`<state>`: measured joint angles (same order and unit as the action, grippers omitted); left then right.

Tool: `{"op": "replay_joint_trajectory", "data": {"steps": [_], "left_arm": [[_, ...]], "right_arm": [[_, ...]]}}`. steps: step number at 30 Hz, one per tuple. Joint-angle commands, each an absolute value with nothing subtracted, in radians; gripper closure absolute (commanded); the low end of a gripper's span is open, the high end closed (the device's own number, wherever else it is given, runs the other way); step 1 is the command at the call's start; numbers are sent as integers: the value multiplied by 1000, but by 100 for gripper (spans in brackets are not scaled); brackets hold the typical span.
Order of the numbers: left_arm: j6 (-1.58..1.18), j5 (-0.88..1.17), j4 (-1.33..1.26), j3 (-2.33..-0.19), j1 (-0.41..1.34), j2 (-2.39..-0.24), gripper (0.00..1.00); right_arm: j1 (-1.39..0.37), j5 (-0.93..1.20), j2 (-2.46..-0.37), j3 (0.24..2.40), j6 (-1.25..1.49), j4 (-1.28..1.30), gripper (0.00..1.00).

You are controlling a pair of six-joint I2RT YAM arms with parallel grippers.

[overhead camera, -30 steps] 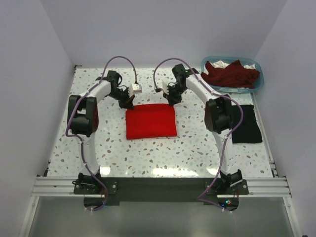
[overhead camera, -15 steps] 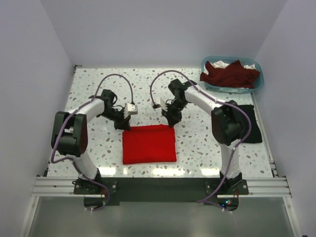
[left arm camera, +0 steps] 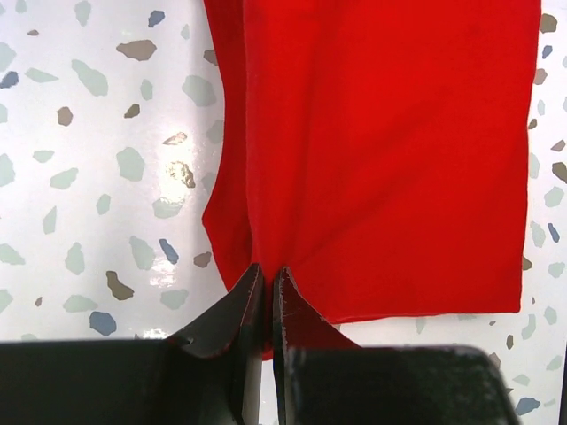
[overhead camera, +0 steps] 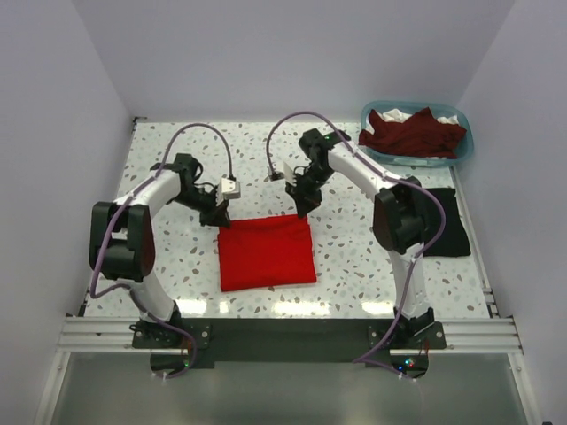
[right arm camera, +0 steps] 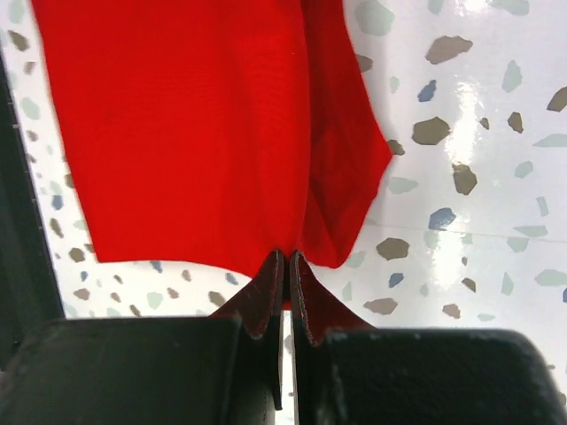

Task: Fold and stack the t-shirts
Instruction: Fold the tshirt

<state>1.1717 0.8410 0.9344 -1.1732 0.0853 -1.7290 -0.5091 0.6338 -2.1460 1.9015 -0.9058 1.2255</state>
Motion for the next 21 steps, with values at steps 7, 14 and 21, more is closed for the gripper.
{"op": "replay_joint_trajectory", "data": {"steps": [7, 14, 21], "left_arm": [[1065, 833, 841, -1186, 32, -1848, 86], [825, 756, 629, -1236, 18, -1922, 81], [637, 739, 551, -1301, -62, -1912, 57]], "right_arm": [[-497, 546, -2301, 1985, -810, 1080, 100], [-485, 448, -2280, 1928, -620, 884, 100], [-473, 321, -2137, 1875, -457, 693, 48]]}}
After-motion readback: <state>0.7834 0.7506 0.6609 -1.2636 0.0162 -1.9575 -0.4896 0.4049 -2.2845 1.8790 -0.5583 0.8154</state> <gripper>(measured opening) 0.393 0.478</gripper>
